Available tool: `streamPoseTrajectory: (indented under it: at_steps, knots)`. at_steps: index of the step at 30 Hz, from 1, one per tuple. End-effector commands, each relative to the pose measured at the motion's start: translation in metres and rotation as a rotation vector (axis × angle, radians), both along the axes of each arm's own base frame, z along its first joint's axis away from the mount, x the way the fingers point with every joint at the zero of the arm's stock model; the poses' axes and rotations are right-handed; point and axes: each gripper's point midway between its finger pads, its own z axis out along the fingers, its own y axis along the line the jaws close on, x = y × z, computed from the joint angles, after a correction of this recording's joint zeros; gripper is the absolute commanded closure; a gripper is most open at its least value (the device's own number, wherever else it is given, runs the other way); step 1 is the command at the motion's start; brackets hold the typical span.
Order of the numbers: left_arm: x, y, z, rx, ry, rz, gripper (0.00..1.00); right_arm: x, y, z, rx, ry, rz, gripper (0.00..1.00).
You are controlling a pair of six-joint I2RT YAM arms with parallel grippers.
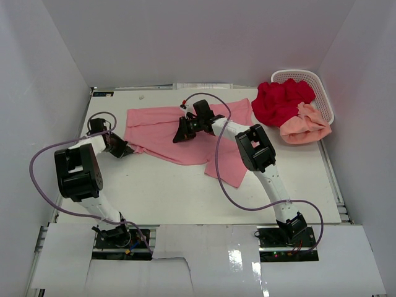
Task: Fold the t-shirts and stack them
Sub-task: Grap the side of the flattened tshirt closest away from the robot with both arms
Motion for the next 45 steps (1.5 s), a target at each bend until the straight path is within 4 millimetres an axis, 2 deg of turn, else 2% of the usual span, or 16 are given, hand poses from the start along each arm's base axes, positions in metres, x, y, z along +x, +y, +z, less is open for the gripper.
streamPoseTrajectory:
  at_steps: [1,9,17,19,27,32,33,34,37,38,39,40,41,42,43,45]
  knots:
    - [-0.024,-0.009,0.022,-0.018,0.017,-0.005,1.00,-0.001,-0.006,-0.016,-0.065,0.032,-0.022,0.92]
    - [-0.048,0.001,0.008,0.040,0.160,0.039,1.00,-0.005,-0.009,-0.022,-0.086,0.048,-0.021,0.92]
    - [-0.078,0.035,-0.003,0.171,0.379,0.186,1.00,-0.008,-0.011,-0.022,-0.087,0.045,-0.013,0.92]
    - [-0.079,0.037,0.000,0.178,0.380,0.196,1.00,-0.008,-0.012,-0.022,-0.090,0.043,-0.013,0.92]
    - [-0.079,0.071,0.011,0.332,0.382,0.216,1.00,-0.010,-0.012,-0.019,-0.084,0.040,-0.006,0.92]
    - [-0.073,0.078,0.010,0.360,0.395,0.193,1.00,-0.010,-0.013,-0.018,-0.083,0.036,-0.005,0.92]
    - [-0.073,0.075,0.009,0.348,0.400,0.186,1.00,-0.011,-0.013,-0.017,-0.082,0.034,-0.003,0.91]
    - [-0.073,0.075,0.007,0.343,0.402,0.185,1.00,-0.012,-0.013,-0.016,-0.079,0.036,0.000,0.77]
    - [-0.074,0.071,0.002,0.321,0.412,0.175,1.00,-0.012,-0.013,-0.003,-0.064,0.008,0.006,0.57]
    - [-0.074,0.070,0.000,0.316,0.417,0.172,1.00,-0.013,-0.015,-0.002,-0.068,-0.005,0.009,0.55]
    - [-0.075,0.069,-0.001,0.314,0.418,0.171,1.00,-0.012,-0.015,0.017,-0.050,-0.042,0.008,0.54]
    - [-0.073,0.068,-0.002,0.305,0.410,0.171,1.00,-0.012,-0.018,0.021,-0.058,-0.062,-0.001,0.51]
    - [-0.074,0.067,-0.003,0.299,0.410,0.168,1.00,-0.011,-0.020,0.045,-0.042,-0.122,0.002,0.50]
    - [-0.074,0.065,-0.004,0.294,0.410,0.163,1.00,-0.012,-0.023,0.054,-0.042,-0.148,0.002,0.49]
    - [-0.073,0.064,-0.005,0.288,0.407,0.159,1.00,-0.010,-0.027,0.086,-0.028,-0.216,-0.018,0.47]
    - [-0.074,0.063,-0.009,0.280,0.418,0.150,1.00,-0.019,-0.046,0.084,-0.084,-0.247,-0.050,0.46]
